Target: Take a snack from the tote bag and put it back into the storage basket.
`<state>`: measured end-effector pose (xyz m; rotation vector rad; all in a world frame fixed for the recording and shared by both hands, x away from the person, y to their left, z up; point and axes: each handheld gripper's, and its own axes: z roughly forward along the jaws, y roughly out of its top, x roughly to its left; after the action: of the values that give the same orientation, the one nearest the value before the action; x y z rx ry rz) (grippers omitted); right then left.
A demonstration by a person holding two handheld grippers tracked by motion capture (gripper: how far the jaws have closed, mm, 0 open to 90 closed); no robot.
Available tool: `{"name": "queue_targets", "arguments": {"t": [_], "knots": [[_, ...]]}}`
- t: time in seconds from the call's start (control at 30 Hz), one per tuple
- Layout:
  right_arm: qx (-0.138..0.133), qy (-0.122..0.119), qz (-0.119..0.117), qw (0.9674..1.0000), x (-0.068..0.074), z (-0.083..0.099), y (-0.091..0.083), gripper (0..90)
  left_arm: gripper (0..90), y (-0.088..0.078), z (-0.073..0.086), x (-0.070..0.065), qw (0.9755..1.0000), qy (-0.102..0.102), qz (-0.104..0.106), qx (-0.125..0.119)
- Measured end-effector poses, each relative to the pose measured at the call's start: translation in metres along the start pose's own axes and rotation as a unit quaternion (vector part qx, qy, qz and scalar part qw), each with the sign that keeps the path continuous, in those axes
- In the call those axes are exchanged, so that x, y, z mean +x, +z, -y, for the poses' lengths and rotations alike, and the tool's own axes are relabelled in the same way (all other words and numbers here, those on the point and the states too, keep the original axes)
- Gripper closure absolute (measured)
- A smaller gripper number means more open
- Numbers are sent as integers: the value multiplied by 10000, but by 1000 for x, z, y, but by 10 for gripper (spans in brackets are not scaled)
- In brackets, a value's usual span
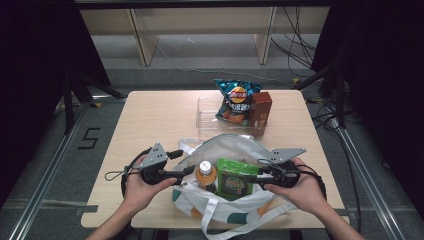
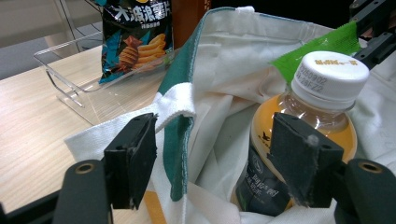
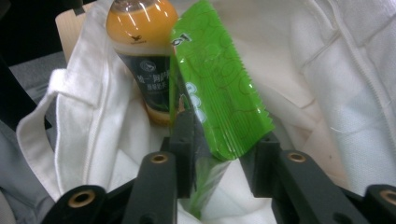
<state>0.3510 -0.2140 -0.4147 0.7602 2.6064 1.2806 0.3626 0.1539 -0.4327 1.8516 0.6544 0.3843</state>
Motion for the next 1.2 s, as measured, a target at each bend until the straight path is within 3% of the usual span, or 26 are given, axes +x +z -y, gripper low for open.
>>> {"name": "queue_targets", "arguments": {"t": [0.13, 0.27, 0.37, 0.4, 0.83, 0.87, 1.2], "knots": [[-24, -87, 127, 9999, 1, 0, 1, 748, 312, 0, 0, 0, 10000, 8, -26, 24], [23, -324, 172, 9993, -1, 0, 0, 768, 311, 0, 0, -1, 10000, 9, -24, 29], [22, -288, 200, 9994, 2, 0, 0, 771, 312, 0, 0, 0, 10000, 7, -10, 11], [22, -411, 201, 9989, 2, 0, 0, 770, 311, 0, 0, -1, 10000, 12, -30, 31], [-70, -628, 284, 9976, 6, -1, -4, 784, 311, 0, 0, -1, 10000, 18, -18, 38], [-88, -545, 298, 9980, 8, -1, -4, 784, 311, 0, 0, -1, 10000, 15, -19, 38], [-181, -603, 261, 9977, 7, -4, -9, 785, 311, 0, 0, -1, 10000, 18, -24, 36]]}}
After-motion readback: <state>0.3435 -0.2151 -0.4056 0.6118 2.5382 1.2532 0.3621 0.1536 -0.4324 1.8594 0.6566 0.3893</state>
